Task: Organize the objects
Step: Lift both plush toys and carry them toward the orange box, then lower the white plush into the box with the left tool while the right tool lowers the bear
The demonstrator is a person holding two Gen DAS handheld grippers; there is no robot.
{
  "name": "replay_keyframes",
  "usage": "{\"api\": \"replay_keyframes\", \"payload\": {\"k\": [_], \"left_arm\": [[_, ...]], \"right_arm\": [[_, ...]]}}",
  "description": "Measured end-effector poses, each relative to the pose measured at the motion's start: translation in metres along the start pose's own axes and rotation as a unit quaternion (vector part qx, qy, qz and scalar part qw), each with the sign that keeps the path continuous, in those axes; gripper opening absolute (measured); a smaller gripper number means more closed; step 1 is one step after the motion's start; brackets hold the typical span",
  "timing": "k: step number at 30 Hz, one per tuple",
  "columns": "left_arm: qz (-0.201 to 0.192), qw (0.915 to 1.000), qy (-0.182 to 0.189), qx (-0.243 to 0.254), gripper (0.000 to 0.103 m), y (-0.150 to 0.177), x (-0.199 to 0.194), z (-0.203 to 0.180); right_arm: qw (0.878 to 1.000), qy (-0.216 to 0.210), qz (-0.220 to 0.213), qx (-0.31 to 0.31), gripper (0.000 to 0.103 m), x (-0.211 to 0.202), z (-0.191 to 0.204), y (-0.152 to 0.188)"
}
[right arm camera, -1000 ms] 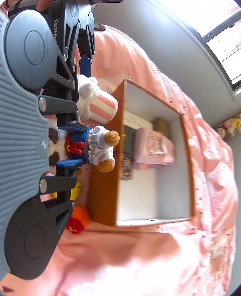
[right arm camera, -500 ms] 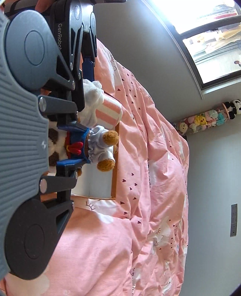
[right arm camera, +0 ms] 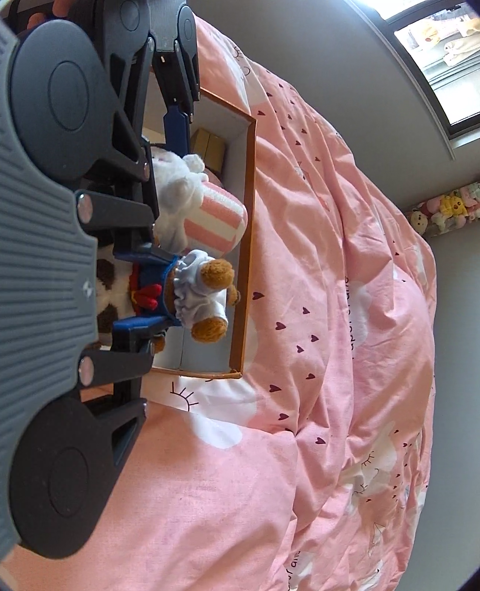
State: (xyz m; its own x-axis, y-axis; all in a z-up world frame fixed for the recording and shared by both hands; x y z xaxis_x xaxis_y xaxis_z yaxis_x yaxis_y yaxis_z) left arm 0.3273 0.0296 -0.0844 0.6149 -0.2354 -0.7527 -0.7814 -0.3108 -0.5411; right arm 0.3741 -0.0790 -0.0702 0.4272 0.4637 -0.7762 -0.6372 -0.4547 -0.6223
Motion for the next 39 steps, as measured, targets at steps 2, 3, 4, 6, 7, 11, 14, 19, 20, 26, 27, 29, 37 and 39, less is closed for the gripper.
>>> {"api": "replay_keyframes", "payload": {"k": [2, 3, 4, 6, 7, 11, 14, 19, 20, 26, 27, 29, 37, 39], "left_arm": [[0.004, 1.0, -0.006, 0.0, 0.07, -0.001, 0.008, 0.004], [0.007, 0.9999, -0.008, 0.0, 0.071, -0.002, 0.012, 0.006], [0.01, 0.9999, -0.007, -0.002, 0.071, -0.002, 0.015, 0.008], [0.016, 0.9998, -0.004, -0.007, 0.071, -0.002, 0.021, 0.013], [0.017, 0.9998, 0.0, -0.009, 0.071, -0.002, 0.024, 0.014], [0.026, 0.9996, 0.009, -0.002, 0.073, -0.001, 0.031, 0.018], [0.031, 0.9993, 0.019, 0.006, 0.075, -0.001, 0.036, 0.019], [0.026, 0.9987, 0.027, 0.033, 0.082, 0.0, 0.037, 0.016], [0.025, 0.9985, 0.028, 0.041, 0.082, 0.0, 0.037, 0.014], [0.012, 0.996, 0.028, 0.084, 0.085, 0.001, 0.029, 0.005], [0.01, 0.9951, 0.028, 0.094, 0.085, 0.002, 0.026, 0.004], [0.011, 0.9924, 0.026, 0.12, 0.084, 0.004, 0.019, 0.0], [0.003, 0.9932, 0.015, 0.116, 0.063, 0.004, 0.019, -0.004], [0.015, 0.9953, 0.008, 0.095, 0.059, 0.002, 0.03, 0.002]], "right_arm": [[1.0, -0.001, 0.011, 0.002, 0.03, 0.012, -0.005, 0.0], [1.0, -0.002, 0.016, 0.004, 0.03, 0.017, -0.007, 0.0], [1.0, -0.005, 0.022, 0.006, 0.03, 0.023, -0.009, 0.0], [0.999, -0.009, 0.03, 0.007, 0.03, 0.032, -0.011, 0.0], [0.999, -0.011, 0.034, 0.008, 0.03, 0.036, -0.012, 0.0], [0.999, -0.012, 0.044, 0.009, 0.03, 0.051, -0.016, 0.0], [0.999, -0.005, 0.047, 0.004, 0.031, 0.055, -0.017, 0.0], [0.999, -0.001, 0.049, -0.006, 0.034, 0.059, -0.018, -0.005], [0.999, -0.002, 0.05, -0.007, 0.034, 0.058, -0.018, -0.006], [0.999, 0.003, 0.041, -0.016, 0.038, 0.046, -0.02, -0.012], [0.999, 0.003, 0.04, -0.02, 0.038, 0.042, -0.019, -0.012], [0.999, 0.002, 0.038, -0.033, 0.038, 0.034, -0.017, -0.01], [0.988, -0.013, 0.07, -0.136, 0.037, 0.021, 0.004, 0.02], [0.983, -0.007, 0.078, -0.166, 0.037, 0.024, 0.009, 0.027]]}}
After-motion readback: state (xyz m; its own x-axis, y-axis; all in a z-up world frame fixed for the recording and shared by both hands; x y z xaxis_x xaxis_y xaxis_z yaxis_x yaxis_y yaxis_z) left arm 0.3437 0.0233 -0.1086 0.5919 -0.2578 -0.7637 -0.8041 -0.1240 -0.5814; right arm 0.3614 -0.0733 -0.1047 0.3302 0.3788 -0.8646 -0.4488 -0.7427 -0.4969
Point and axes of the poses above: each gripper's, at about its wrist camera, not at the fingertips, and x roughly the way its jaws point, z to its left, y to its underside, the point moved 8 cm from there along x, roughly the way its jaws point, and after that the axes turned 12 degrees about -x, right-handed, at the moved point
